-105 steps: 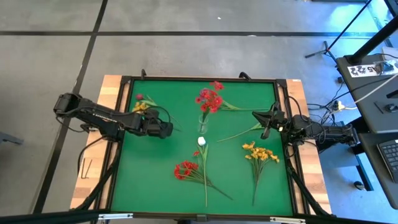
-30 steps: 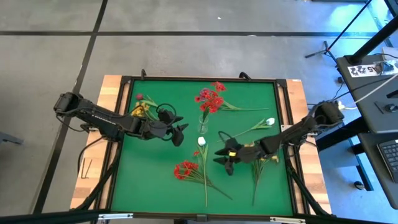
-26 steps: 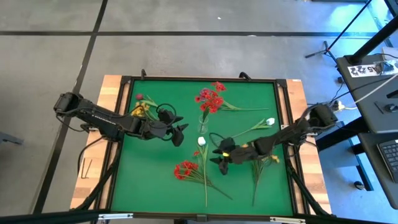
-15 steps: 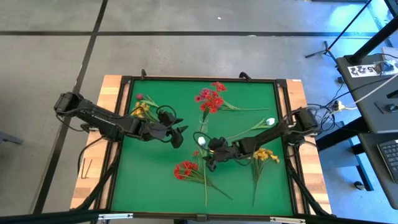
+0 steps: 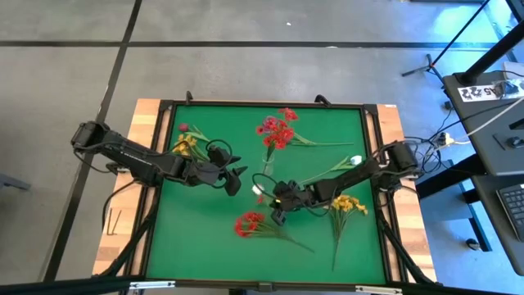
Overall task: Sort flowers into vase by color
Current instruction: Put the left white tulip into the purple vase
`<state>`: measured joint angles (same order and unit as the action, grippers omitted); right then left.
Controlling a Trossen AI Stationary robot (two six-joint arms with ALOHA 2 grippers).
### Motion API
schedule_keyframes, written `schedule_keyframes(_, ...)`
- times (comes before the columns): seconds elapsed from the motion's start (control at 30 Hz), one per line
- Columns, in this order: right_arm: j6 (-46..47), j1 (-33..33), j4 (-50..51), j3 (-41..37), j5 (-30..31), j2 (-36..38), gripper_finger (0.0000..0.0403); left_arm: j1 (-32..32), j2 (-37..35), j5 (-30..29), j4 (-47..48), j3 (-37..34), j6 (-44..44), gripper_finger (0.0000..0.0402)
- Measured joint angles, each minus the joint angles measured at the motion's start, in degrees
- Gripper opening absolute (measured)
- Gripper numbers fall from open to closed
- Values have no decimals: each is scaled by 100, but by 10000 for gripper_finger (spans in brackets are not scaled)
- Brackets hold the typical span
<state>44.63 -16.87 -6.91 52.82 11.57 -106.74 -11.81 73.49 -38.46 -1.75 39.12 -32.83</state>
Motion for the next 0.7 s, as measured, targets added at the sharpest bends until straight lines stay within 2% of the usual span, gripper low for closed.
schedule_keyframes(0.1, -120, -3, -10, 0, 7, 247, 8, 0, 0, 0, 4, -1, -1, 203)
schedule_keyframes(0.27, -143, 1, 109, 0, 44, 800, 24, 0, 0, 0, 9, -1, 1, 203)
schedule_keyframes(0.5, -328, -3, 535, 0, 81, 1922, 7, 0, 0, 0, 92, -1, 3, 203)
schedule_keyframes(0.7, -1044, -3, 544, 0, 293, 3140, 5, 0, 0, 0, 130, -1, 3, 203)
